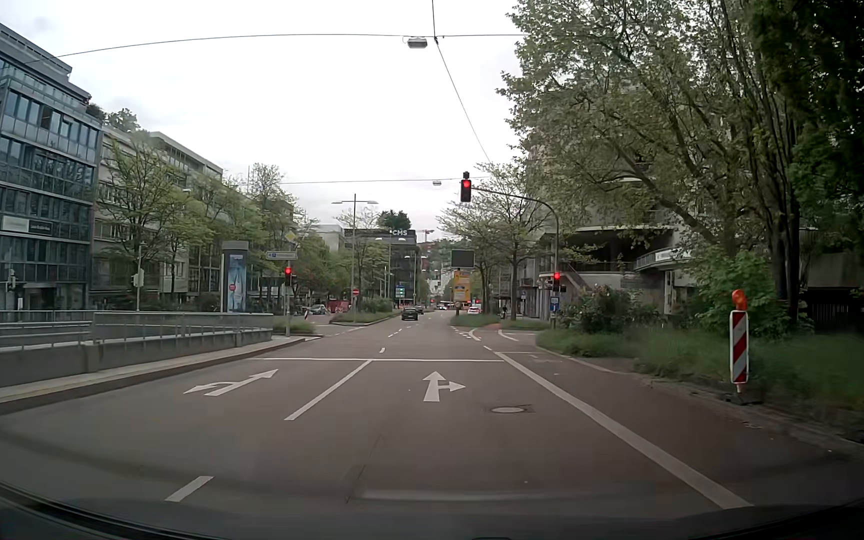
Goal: Follow the waypoints while adhering to traffic rules and regulations
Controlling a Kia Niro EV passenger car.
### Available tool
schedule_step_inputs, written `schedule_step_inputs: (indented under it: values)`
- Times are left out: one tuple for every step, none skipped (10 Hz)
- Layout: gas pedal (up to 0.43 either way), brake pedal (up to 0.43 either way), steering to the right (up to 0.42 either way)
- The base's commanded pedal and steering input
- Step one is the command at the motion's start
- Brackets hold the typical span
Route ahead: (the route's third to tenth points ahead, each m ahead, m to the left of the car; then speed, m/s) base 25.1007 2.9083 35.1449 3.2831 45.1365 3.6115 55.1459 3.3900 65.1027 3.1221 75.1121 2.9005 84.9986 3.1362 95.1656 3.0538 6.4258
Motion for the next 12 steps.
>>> schedule_step_inputs:
  values:
    - [0.0,0.25,-0.007]
    - [0.0,0.25,-0.007]
    - [0.0,0.232,-0.007]
    - [0.0,0.232,-0.007]
    - [0.0,0.232,-0.008]
    - [0.0,0.232,-0.008]
    - [0.0,0.226,-0.008]
    - [0.0,0.226,-0.008]
    - [0.0,0.226,-0.007]
    - [0.0,0.226,-0.007]
    - [0.0,0.226,-0.008]
    - [0.0,0.226,-0.008]
